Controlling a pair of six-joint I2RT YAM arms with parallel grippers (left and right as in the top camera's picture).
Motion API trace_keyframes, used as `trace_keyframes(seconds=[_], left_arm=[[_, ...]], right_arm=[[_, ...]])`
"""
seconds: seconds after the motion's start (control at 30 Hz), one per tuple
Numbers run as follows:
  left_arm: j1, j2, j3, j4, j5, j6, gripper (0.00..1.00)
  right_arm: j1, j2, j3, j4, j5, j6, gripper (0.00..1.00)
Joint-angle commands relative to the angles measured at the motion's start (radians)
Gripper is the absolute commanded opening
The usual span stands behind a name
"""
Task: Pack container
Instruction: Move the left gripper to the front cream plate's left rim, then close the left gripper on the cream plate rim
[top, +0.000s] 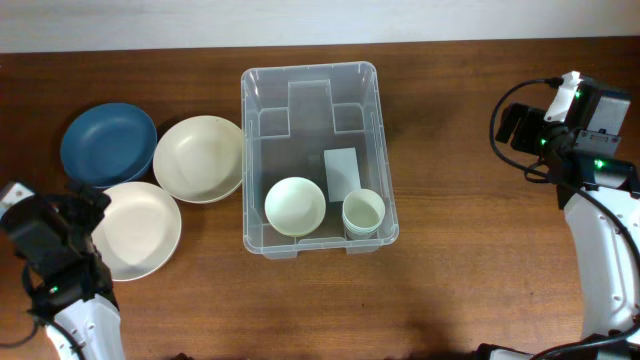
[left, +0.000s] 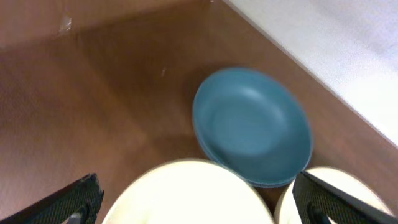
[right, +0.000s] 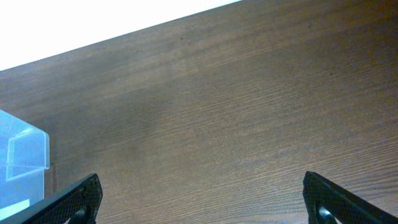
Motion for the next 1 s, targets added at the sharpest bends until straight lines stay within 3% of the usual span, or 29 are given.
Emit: trace_keyframes(seconds=[0.0, 0.47, 0.97], left_arm=[[0.045, 0.011, 0.019, -0.055, 0.073, -0.035, 1.00], [0.088, 0.088, 0.016, -0.272, 0.084, -0.035, 1.00], [0.130, 0.216, -0.012, -0.302, 0.008, -0.061, 1.00]], right_arm=[[-0.004, -0.011, 0.011, 0.003, 0.002, 0.008, 0.99], [-0.004, -0.011, 0.011, 0.003, 0.002, 0.008, 0.99], [-0.004, -0.011, 0.011, 0.003, 0.002, 0.008, 0.99]])
